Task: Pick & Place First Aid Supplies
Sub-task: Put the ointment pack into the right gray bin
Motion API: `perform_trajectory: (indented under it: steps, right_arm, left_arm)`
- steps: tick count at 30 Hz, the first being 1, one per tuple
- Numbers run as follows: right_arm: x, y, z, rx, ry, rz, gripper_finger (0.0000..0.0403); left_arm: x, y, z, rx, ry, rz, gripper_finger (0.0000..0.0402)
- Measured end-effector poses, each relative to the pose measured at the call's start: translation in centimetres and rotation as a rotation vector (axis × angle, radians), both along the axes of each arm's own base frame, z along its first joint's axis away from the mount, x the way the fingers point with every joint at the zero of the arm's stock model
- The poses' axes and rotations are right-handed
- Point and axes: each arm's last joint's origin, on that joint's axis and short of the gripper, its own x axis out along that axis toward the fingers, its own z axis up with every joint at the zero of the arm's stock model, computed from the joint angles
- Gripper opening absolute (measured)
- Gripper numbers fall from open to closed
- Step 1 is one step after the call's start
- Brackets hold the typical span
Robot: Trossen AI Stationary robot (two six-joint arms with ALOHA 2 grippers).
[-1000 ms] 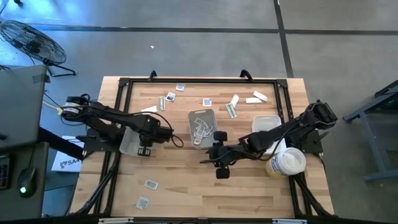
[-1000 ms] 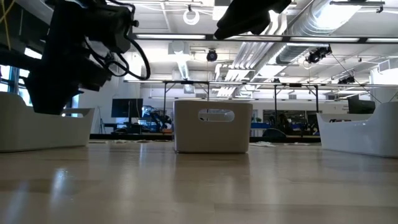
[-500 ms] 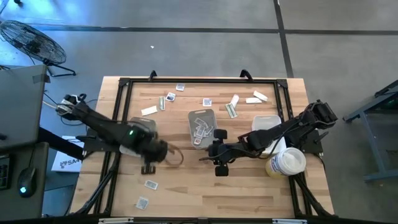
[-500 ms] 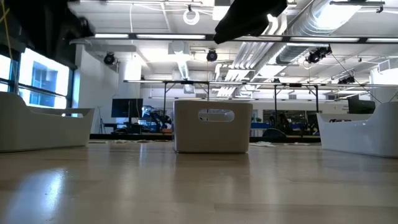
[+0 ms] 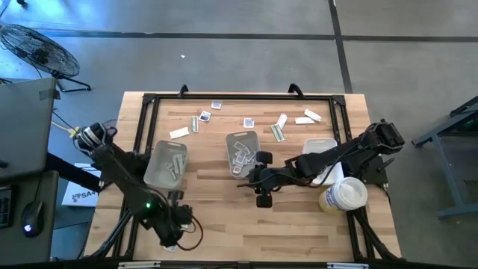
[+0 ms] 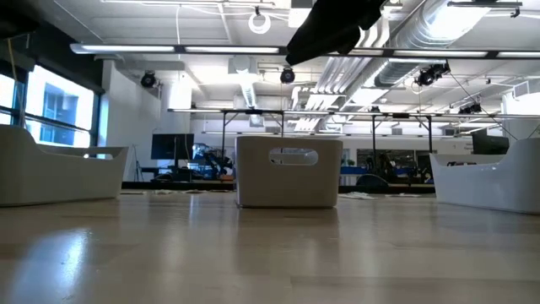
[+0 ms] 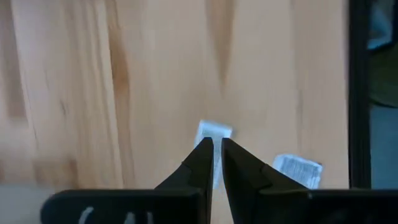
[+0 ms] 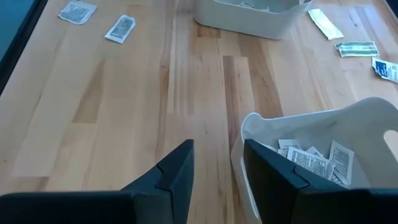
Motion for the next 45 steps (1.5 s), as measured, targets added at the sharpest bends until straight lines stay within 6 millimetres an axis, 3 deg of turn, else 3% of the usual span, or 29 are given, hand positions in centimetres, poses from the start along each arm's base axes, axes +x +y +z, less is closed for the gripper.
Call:
perform_trajectory:
  steps: [7, 15, 22, 31, 45]
  right_arm:
    - [0.0, 0.1, 0.0, 0.021, -0.004, -0.015, 0.0133]
    - [0.0, 0.2, 0.0, 0.015, -0.004, -0.006, 0.0133]
    - [0.0, 0.2, 0.0, 0.015, -0.004, -0.007, 0.0133]
    - [0.0, 0.1, 0.0, 0.015, -0.004, -0.008, 0.0133]
    - [0.0, 0.2, 0.0, 0.015, -0.005, -0.007, 0.0133]
  left_arm:
    - [-2.5, -1.6, -2.7, -0.014, 0.106, 0.305, 0.0083]
    - [-4.8, -1.1, -6.5, -0.054, 0.078, 0.551, 0.0151]
    - [-4.7, -0.6, -7.1, -0.007, -0.038, 0.518, 0.0154]
    - [-5.2, -1.0, -7.2, 0.006, -0.024, 0.451, 0.0154]
    - [-5.4, -2.0, -10.4, 0.157, -0.037, 0.395, 0.0154]
